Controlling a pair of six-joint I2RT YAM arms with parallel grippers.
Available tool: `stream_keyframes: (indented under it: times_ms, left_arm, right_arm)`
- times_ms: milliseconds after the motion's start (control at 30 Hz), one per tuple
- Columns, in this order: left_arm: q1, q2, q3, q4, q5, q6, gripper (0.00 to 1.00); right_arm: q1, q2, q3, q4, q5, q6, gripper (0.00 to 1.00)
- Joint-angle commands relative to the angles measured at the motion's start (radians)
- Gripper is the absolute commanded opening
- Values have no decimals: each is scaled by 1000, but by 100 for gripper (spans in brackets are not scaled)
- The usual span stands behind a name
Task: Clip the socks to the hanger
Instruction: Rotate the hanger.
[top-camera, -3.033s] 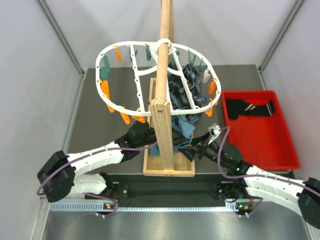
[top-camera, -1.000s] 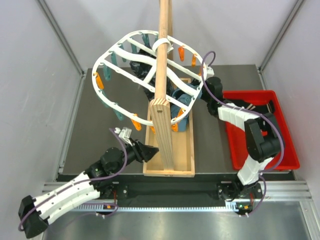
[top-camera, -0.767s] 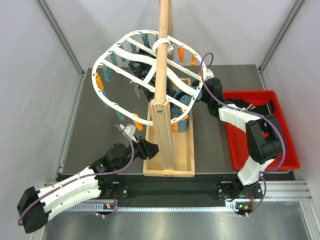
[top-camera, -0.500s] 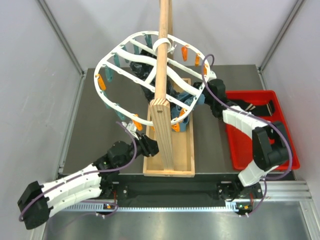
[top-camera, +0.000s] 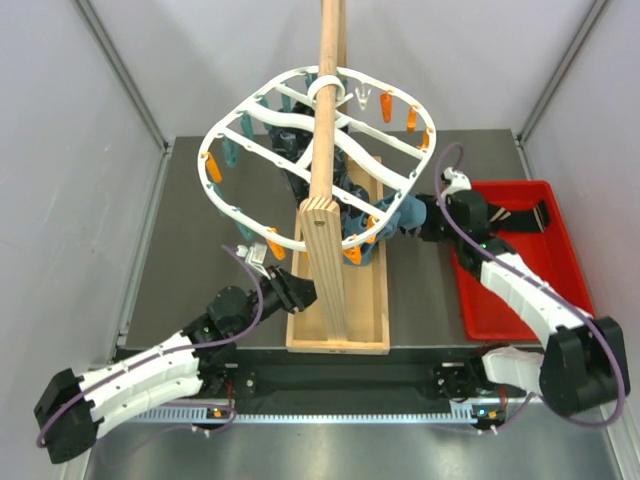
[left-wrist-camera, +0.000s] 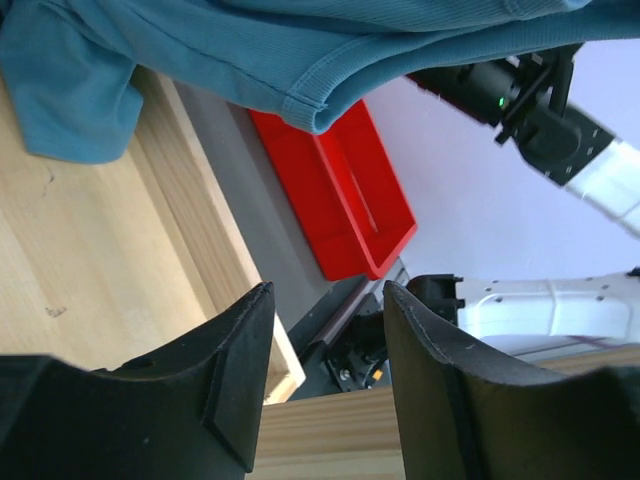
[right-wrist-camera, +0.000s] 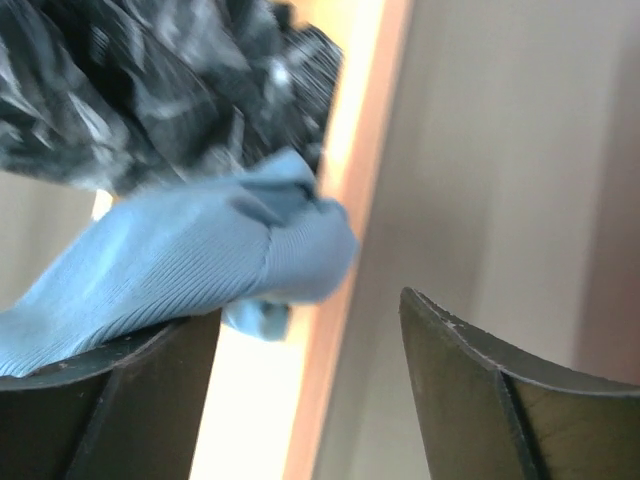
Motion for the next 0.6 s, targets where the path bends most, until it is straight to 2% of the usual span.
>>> stream_keyframes:
  times_ms: [0, 300, 433, 567]
  left_arm:
    - [-2, -26, -18, 76, 4, -32, 52]
    - [-2, -47, -18, 132, 78, -18, 47]
    - [-2, -40, 16, 123, 110, 2, 46]
    - [-2, -38, 60, 97, 107, 23, 45]
  right_arm:
    - [-32, -156, -59, -96, 37, -31, 74]
    - [-35, -538, -172, -378, 8, -57, 75]
    - [-29, -683, -176, -417, -179, -62, 68]
    - [-18, -801, -119, -423, -296, -34, 64]
